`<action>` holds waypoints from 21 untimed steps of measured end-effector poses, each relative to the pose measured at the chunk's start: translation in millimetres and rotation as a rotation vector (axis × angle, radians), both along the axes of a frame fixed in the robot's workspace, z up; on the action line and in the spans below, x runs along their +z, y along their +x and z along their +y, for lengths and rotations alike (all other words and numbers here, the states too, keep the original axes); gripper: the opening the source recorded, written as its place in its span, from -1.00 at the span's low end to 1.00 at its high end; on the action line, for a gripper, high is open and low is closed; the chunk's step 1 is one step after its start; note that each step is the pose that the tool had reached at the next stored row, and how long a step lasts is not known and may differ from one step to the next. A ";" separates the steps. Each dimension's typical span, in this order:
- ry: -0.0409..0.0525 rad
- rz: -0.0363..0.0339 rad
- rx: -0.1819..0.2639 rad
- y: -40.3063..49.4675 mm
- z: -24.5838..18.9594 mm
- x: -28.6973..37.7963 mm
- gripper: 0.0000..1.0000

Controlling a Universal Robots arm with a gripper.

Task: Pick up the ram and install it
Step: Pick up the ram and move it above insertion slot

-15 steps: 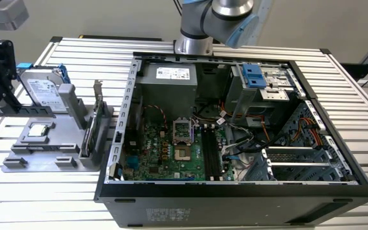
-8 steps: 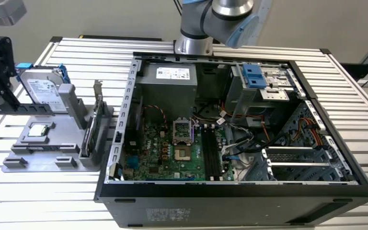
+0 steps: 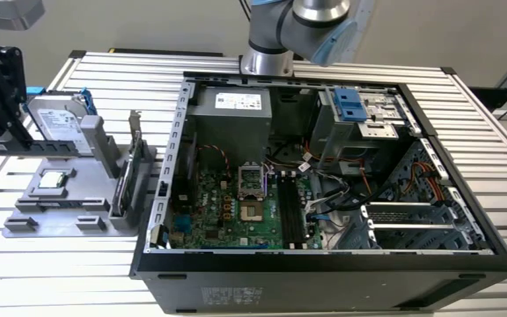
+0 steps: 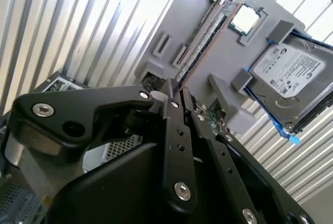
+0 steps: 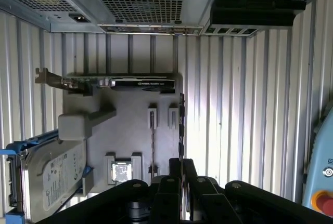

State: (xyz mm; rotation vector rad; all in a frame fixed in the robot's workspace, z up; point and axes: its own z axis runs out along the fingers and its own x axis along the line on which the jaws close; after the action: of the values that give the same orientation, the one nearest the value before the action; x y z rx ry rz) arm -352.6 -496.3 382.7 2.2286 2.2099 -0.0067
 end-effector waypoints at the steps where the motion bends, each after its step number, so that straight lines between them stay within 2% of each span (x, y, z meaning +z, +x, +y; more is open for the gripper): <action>1: -0.0001 0.0001 0.000 1.8 0.0 0.3 -1.00; 21: -0.0001 0.0001 0.000 55.3 0.0 0.8 -1.00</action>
State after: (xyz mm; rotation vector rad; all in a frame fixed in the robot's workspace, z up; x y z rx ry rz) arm -297.4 -496.4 383.4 2.2285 2.2100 -0.0070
